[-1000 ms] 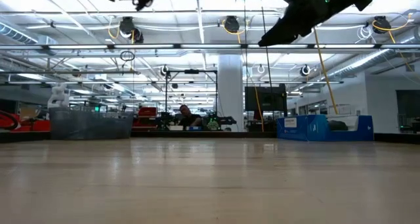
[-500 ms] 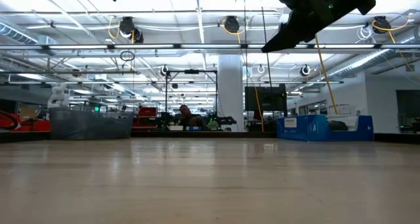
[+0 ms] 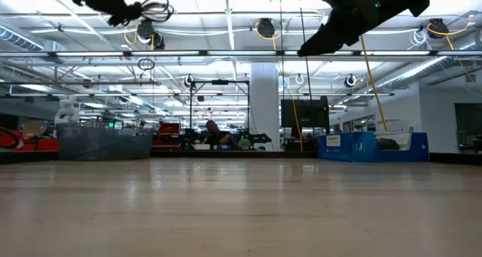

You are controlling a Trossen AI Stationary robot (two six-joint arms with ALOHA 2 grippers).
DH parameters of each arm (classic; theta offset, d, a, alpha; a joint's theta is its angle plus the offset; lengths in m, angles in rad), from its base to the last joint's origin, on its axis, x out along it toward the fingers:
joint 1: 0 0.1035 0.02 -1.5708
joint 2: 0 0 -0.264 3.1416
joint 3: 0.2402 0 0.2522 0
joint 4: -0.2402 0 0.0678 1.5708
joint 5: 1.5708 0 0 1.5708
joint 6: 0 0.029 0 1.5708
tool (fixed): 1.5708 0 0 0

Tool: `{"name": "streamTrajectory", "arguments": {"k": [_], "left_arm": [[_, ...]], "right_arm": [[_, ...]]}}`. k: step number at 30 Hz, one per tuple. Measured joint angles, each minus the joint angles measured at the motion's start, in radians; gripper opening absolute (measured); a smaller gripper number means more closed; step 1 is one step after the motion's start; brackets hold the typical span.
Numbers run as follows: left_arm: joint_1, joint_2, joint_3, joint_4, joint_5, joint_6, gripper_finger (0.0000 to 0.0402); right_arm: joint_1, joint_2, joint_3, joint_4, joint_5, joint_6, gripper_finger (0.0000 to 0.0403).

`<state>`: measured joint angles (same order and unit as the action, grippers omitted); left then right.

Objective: Pick and place USB-C Cables
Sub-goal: Put the black USB cable in the black bin

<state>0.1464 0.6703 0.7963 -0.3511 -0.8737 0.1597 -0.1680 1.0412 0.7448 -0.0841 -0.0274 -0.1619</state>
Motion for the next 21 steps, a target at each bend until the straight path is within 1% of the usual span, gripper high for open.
{"name": "streamTrajectory", "arguments": {"k": [8,12,16,21], "left_arm": [[0.178,0.059,0.000,-0.161,-0.017,-0.160,0.0033],[0.267,0.103,0.000,-0.180,-0.004,-0.200,0.0033],[0.368,0.154,0.000,-0.174,0.097,-0.208,0.0033],[0.496,0.222,0.000,-0.231,0.251,-0.273,0.0033]], "right_arm": [[0.000,0.000,0.000,-0.001,0.000,0.001,0.0196],[0.000,0.000,0.000,-0.001,0.000,0.001,0.0196],[0.000,0.000,0.000,-0.001,0.000,-0.004,0.0196],[0.000,0.000,0.000,-0.003,0.000,-0.006,0.0196]]}}
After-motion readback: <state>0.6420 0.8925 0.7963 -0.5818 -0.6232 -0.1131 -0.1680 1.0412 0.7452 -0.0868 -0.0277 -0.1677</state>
